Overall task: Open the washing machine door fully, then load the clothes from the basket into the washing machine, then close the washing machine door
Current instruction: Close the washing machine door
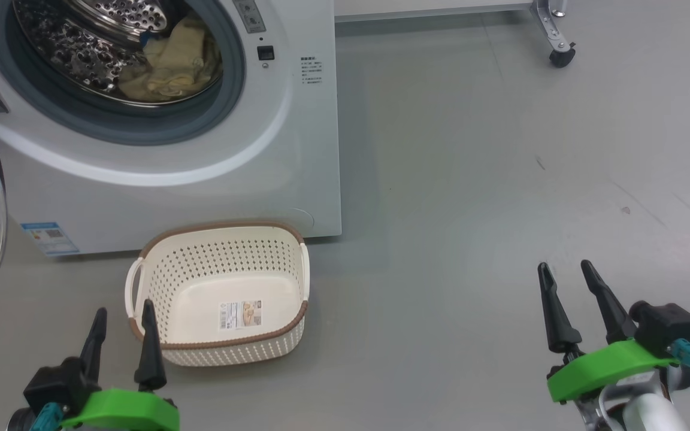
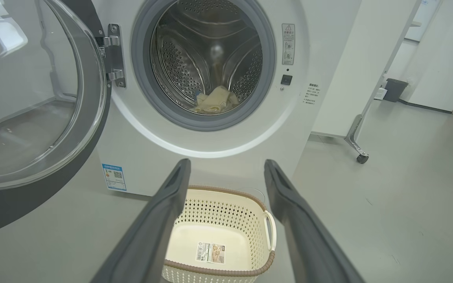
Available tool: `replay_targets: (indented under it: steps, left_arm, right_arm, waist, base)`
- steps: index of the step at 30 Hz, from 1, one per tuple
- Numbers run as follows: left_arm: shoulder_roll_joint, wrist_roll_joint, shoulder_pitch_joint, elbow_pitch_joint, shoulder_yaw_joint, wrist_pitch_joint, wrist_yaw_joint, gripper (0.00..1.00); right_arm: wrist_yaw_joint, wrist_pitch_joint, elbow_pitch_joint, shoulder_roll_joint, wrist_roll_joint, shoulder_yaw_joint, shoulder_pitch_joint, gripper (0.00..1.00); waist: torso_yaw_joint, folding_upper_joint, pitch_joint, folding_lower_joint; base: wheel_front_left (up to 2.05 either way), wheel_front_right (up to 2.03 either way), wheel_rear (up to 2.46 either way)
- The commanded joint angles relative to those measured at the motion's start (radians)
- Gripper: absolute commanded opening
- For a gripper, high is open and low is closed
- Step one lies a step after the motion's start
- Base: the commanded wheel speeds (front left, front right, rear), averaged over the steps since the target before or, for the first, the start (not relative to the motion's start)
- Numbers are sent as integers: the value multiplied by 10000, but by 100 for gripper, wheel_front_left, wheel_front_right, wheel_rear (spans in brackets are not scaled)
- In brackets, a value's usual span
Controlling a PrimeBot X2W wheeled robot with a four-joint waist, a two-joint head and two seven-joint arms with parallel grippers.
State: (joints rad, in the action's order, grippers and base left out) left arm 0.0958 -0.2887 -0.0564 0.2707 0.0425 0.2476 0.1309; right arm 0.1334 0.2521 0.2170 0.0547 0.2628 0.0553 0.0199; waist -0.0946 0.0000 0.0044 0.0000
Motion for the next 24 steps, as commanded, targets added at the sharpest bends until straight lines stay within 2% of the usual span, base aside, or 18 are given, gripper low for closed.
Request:
replay_targets:
  steps: [1,12,24]
  left_arm:
    - [92,134,-405,-333,-376,141,-2,100]
    - [38,210,-464,-291,-355,141,-2,100]
    - [41,377,-234,-484,-350,141,-2,100]
  right_arm:
    - [-27,97,-272,30,-22,189,399,100]
    - [-27,97,-327,17,14,220,304,100]
    - [-27,97,-365,4,179,608,247,100]
  waist:
    - [14,0,1,0]
    - [563,0,33,0]
    - [2147,0,8,0]
  base:
    - [0,0,0]
    - [0,0,0]
    - [0,0,0]
